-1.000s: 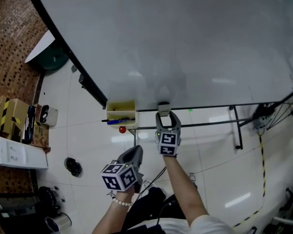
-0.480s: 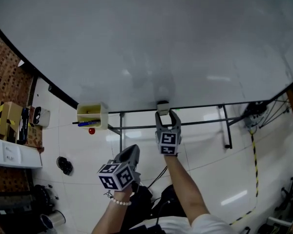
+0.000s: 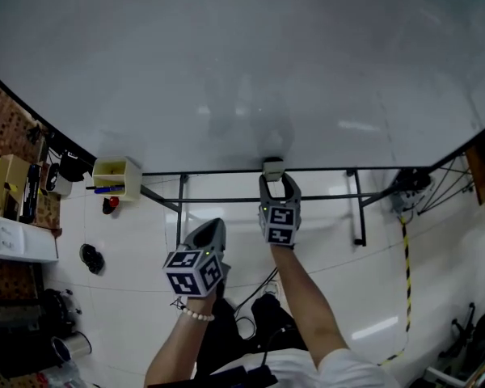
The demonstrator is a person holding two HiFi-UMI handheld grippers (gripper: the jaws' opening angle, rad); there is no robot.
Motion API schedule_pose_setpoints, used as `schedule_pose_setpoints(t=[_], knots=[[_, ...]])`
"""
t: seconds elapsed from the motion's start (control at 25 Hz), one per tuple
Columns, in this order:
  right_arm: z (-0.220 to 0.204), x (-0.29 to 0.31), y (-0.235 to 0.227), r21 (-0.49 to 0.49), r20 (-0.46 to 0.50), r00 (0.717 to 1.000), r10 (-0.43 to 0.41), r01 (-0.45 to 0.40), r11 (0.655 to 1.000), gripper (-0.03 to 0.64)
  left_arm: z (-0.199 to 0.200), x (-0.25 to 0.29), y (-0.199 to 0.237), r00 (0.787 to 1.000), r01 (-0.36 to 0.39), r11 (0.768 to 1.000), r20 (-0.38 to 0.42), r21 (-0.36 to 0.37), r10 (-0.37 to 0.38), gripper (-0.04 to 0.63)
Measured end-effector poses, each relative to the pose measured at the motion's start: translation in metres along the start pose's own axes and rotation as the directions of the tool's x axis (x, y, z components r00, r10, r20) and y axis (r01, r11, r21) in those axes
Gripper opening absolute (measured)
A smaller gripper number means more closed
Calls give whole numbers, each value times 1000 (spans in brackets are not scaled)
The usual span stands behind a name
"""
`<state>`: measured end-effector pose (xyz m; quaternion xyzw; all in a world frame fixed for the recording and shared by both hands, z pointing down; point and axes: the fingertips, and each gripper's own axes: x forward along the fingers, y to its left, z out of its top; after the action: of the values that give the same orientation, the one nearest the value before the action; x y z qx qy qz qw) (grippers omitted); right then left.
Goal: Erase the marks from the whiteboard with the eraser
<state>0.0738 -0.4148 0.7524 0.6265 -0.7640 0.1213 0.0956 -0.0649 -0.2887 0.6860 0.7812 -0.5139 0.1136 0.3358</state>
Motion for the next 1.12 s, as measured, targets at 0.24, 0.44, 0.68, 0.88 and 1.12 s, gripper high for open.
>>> schedule_pose_setpoints(t=[0.24, 0.44, 0.68, 0.88, 1.12], knots=[[5, -11, -35, -6, 6, 1000, -23, 23, 1000, 261, -20, 30, -36, 997, 44, 999, -63, 17, -43, -12], [5, -19, -72, 3, -3, 998, -68, 68, 998, 261, -32, 50, -68, 987, 128, 990, -108, 56, -121, -12], [4, -31, -111, -35, 17, 997, -75, 75, 997, 262, -43, 69, -109, 975, 184, 980, -140, 77, -172, -12], [3, -44, -165, -46, 38, 997, -69, 71, 996, 262, -46, 98, -152, 975, 195, 980, -118, 49, -188, -12], [2, -65, -265, -26, 34, 995, -94, 95, 995, 261, -60, 135, -223, 978, 176, 984, -116, 28, -171, -12]])
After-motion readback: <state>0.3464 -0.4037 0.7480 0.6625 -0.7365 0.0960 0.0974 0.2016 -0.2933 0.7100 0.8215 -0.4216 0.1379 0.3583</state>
